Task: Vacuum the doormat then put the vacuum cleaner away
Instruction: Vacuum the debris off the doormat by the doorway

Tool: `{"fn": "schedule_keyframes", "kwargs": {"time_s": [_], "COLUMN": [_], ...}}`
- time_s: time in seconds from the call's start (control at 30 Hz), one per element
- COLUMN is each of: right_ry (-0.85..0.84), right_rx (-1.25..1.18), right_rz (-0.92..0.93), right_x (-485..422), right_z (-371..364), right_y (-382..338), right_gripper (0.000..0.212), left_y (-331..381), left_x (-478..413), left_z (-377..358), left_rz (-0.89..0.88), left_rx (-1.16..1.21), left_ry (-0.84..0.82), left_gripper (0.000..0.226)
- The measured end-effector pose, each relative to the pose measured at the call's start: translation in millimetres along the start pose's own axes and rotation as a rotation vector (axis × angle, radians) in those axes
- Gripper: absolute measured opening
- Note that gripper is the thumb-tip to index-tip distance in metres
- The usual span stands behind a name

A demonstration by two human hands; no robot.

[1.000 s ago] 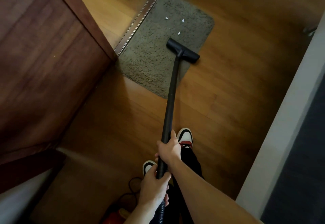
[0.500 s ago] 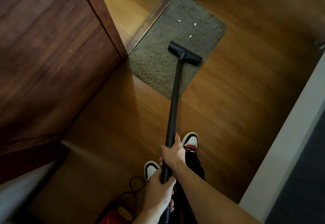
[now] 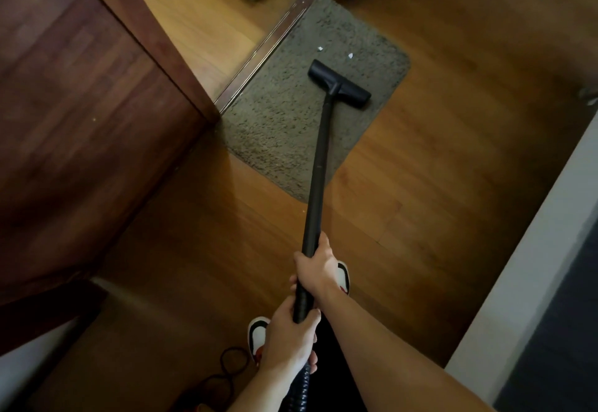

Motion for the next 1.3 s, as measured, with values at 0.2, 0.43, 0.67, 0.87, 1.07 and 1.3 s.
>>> {"fn": "schedule_keyframes", "kwargs": {"time_s": [0.2,0.43,0.67,0.87,1.07,1.3], "right_ry": [-0.003,0.011,0.024,0.026,0.026,0.030], "right_rx": [-0.009,-0.028,-0.034,-0.045,-0.058,-0.043], "right_rz": [-0.001,0.004,0.020,0.023,0.013,-0.023], "right_x": [-12.8,-36.4,-46.7,-35.9,-12.5,17.7], "right_z": [23.3,50.1,60.0,56.4,28.6,-29.7], "right_y": [-29.8,-65.9,-83.8,-72.1,-25.3,49.9], "right_gripper": [0.070,0.050,0.038,0.040,0.038,0.040], "left_y": [33.6,67.5,83.6,69.5,25.5,-51.3], "left_x": [-15.0,-39.1,-52.6,-41.9,-13.2,23.8], "left_z": [-20.4,-45.2,-53.8,-49.2,-21.5,30.7], "left_rz": [-0.053,-0.077,-0.078,-0.070,-0.076,-0.046], "left_rx": [0.008,0.082,0.105,0.120,0.082,0.018], "left_ry": [0.024,0.024,0.020,0.029,0.059,0.096], "left_gripper": [0.005,0.003,0.008,0.007,0.007,0.004]}}
Point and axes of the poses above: each hand's wrist, its own x-axis away from the middle knuckle, its own z-axis out of the back of the hand, y = z × x, the point moved 9 cm from there along -x, towards the middle knuckle, and after that the axes turned 11 degrees about -z, right-handed, at the moved point
